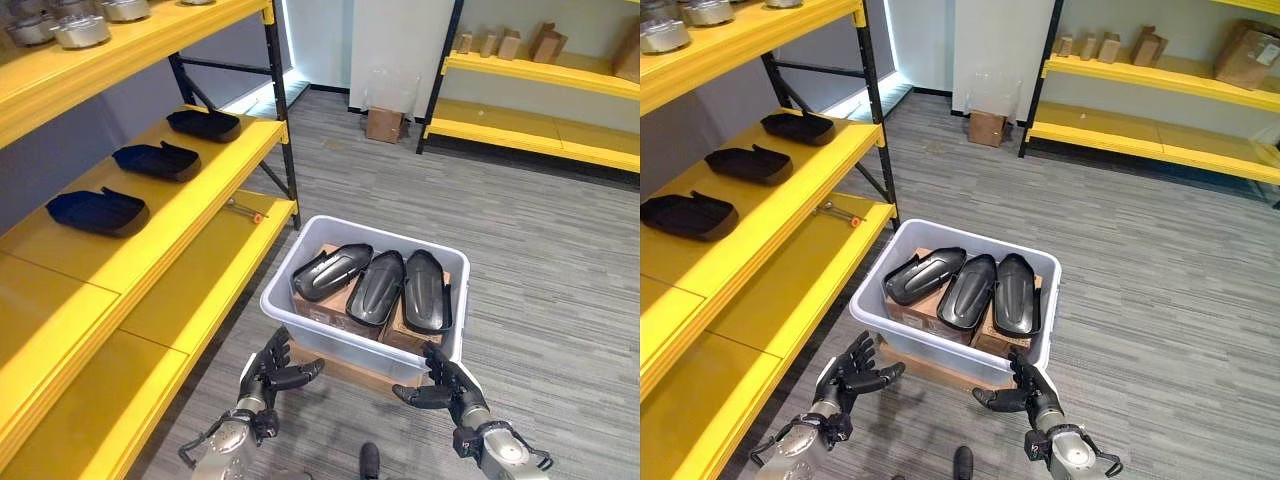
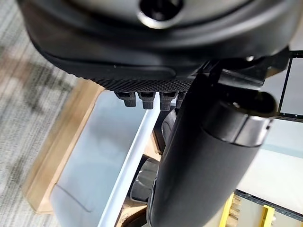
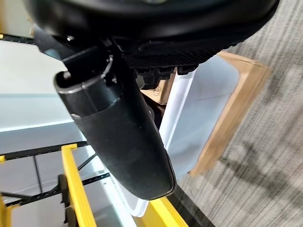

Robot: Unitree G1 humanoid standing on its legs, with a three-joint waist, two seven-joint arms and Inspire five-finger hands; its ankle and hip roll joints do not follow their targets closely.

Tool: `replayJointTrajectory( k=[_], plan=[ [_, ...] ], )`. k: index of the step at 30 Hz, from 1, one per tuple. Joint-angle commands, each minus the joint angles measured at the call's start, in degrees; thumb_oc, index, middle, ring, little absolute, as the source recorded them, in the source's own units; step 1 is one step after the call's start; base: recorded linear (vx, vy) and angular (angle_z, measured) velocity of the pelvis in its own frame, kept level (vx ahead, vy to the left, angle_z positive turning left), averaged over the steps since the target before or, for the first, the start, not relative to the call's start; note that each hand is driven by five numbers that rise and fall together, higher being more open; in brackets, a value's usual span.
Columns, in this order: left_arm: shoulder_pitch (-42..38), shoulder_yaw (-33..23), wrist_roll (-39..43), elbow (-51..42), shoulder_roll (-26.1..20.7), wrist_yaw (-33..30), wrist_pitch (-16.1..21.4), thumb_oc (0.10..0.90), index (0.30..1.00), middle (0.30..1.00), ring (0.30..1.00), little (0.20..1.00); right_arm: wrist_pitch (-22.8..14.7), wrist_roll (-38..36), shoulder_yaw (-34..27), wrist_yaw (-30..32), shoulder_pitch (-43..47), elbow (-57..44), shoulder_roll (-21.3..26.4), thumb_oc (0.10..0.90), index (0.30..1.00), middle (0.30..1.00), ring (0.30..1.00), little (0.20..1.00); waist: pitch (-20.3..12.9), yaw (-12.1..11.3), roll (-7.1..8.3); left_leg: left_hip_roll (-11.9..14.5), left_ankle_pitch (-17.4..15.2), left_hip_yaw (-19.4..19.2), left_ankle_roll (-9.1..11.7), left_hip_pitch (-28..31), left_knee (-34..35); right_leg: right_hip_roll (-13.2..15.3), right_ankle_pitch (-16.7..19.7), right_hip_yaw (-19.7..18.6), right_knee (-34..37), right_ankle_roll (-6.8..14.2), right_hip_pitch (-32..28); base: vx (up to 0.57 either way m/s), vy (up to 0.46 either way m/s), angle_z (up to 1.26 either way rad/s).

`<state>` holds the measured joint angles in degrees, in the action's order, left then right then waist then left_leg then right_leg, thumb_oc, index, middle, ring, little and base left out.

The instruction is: Move parts from the plastic box to the shelf.

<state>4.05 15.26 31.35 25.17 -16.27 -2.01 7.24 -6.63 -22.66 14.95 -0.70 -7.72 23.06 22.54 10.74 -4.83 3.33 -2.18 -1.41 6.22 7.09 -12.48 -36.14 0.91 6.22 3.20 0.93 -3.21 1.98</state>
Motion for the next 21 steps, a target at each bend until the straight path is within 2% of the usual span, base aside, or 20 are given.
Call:
replayJointTrajectory(
  k=[1,3,4,5,7,8,9,11,16,21],
  plan=[
    [-2.6,-0.98,1.34,-5.93,-0.39,0.74,3.54,0.9,1.0,1.0,1.0,1.0,-5.37,-0.4,-1.2,0.62,2.64,-5.48,2.46,0.9,1.0,1.0,1.0,1.0,-0.49,1.23,-0.51,7.7,5.69,-3.9,-1.79,4.57,18.4,1.53,-6.27,-1.43,-1.55,5.23,-5.52,0.11,0.071,0.13],
    [-2.0,-0.97,1.21,-5.41,-0.04,0.68,3.61,0.9,1.0,1.0,1.0,1.0,-5.53,-0.38,-1.53,0.84,2.23,-5.42,2.37,0.9,1.0,1.0,1.0,1.0,-1.18,1.26,-1.07,12.03,6.28,-5.46,-1.85,7.74,30.73,1.55,-7.43,-1.59,-1.23,5.85,-6.25,0.16,0.106,0.13],
    [-1.89,-0.95,1.0,-5.25,-0.01,0.43,3.68,0.9,1.0,1.0,1.0,1.0,-5.68,-0.35,-1.73,1.08,2.23,-5.25,2.47,0.9,1.0,1.0,1.0,1.0,-1.53,1.16,-1.75,13.35,8.91,-5.24,-1.39,8.84,36.77,1.18,-8.09,-1.79,-1.19,5.94,-6.52,0.19,0.15,-0.25],
    [-2.1,-0.94,0.56,-4.9,0.14,0.12,3.63,0.9,1.0,1.0,1.0,1.0,-5.91,-0.22,-2.04,1.89,2.62,-4.81,2.67,0.9,1.0,1.0,1.0,1.0,-1.98,1.22,-2.86,14.47,12.73,-5.81,0.1,7.09,41.14,0.86,-8.82,-2.07,-0.71,6.13,-7.43,0.18,0.159,-0.24],
    [-2.27,-0.91,0.52,-4.66,0.11,0.24,3.65,0.9,1.0,1.0,1.0,1.0,-5.86,-0.31,-2.06,1.89,2.76,-4.72,2.51,0.9,1.0,1.0,1.0,1.0,-2.09,1.39,-3.03,14.66,12.26,-7.1,0.34,7.72,41.03,0.95,-9.19,-2.47,-0.75,6.3,-7.87,0.11,0.109,0.03],
    [-2.0,-0.85,0.58,-4.49,-0.04,0.46,3.74,0.9,1.0,1.0,1.0,1.0,-5.73,-0.56,-1.94,1.67,2.69,-4.57,2.22,0.9,1.0,1.0,1.0,1.0,-2.5,1.53,-3.26,14.5,10.73,-7.49,0.05,8.57,40.51,1.02,-9.94,-3.24,-0.94,6.62,-8.39,0.13,0.169,-0.02],
    [-2.22,-0.46,0.02,-4.3,-0.18,0.89,3.73,0.9,1.0,1.0,1.0,1.0,-5.7,-0.62,-2.37,1.53,2.27,-4.26,1.72,0.9,1.0,1.0,1.0,1.0,-3.15,2.04,-3.64,14.09,10.69,-9.18,0.3,8.58,40.75,2.09,-9.91,-2.99,-0.6,6.96,-9.04,0.13,0.169,-0.4],
    [-2.15,-0.25,-0.08,-4.35,-0.41,1.01,3.77,0.9,1.0,1.0,1.0,1.0,-5.64,-0.71,-2.4,1.42,2.17,-4.34,1.39,0.9,1.0,1.0,1.0,1.0,-3.59,2.03,-3.56,13.58,10.09,-9.56,0.13,9.12,40.66,2.75,-9.68,-3.19,-0.27,7.16,-9.34,0.11,0.147,-0.37],
    [-1.91,-0.24,-0.36,-5.0,-1.54,1.07,3.87,0.9,1.0,1.0,1.0,1.0,-5.19,-0.33,-1.97,1.07,2.53,-4.33,-0.17,0.9,1.0,1.0,1.0,1.0,-4.62,1.97,-3.04,11.0,6.8,-13.14,-1.67,11.44,39.77,6.96,-8.17,-4.47,-0.16,9.82,-9.54,0.11,0.185,-0.23],
    [-2.09,-0.54,-0.33,-5.15,-2.41,0.6,3.92,0.9,1.0,1.0,1.0,1.0,-4.63,0.15,-1.18,0.79,2.67,-4.3,-1.6,0.9,1.0,1.0,1.0,1.0,-5.33,2.0,-2.39,8.95,4.33,-16.47,-3.37,13.5,40.31,9.86,-5.6,-6.61,-0.56,12.32,-7.47,0.07,0.168,-0.34]
  ],
)
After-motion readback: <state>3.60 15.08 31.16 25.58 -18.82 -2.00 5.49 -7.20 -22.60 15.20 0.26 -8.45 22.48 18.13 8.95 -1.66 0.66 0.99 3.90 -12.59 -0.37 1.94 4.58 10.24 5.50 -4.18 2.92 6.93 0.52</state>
